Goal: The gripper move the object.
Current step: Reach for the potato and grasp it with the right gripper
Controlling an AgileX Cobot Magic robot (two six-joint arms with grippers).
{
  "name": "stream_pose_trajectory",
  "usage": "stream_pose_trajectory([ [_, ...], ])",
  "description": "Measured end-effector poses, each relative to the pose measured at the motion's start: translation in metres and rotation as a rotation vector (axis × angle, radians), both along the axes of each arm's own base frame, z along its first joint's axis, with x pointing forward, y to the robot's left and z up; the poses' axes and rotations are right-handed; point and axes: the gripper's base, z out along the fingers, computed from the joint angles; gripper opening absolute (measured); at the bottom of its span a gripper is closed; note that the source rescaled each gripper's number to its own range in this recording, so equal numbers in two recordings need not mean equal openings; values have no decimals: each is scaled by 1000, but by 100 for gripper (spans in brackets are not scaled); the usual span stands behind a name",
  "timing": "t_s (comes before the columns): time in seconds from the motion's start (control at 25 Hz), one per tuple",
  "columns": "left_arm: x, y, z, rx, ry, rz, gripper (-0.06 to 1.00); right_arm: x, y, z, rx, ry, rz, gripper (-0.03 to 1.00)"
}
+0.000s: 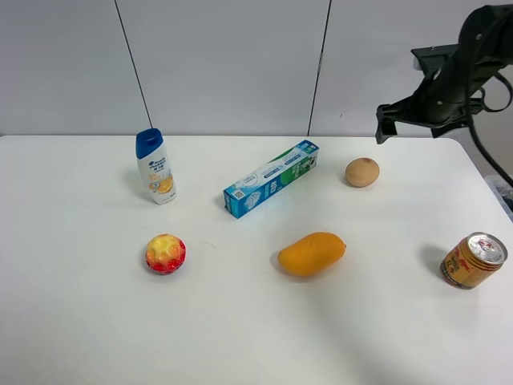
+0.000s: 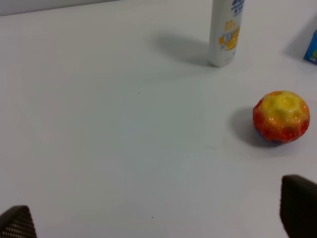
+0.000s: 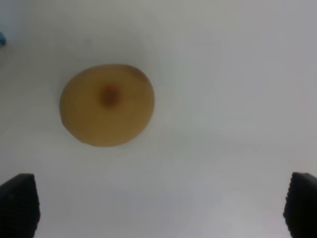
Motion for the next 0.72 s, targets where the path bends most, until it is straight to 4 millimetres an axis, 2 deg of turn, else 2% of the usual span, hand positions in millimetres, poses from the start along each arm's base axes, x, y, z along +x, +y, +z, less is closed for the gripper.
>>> stream_pose_trajectory([
  [0.16, 0, 0, 0, 0, 0, 0, 100, 13, 13, -30, 15, 54, 20, 100],
  [0.4, 0, 0, 0, 0, 0, 0, 100, 18, 18, -65, 9, 135, 27, 100],
  [0.72, 0, 0, 0, 0, 0, 0, 100, 25, 19, -79, 11, 105, 27, 100],
])
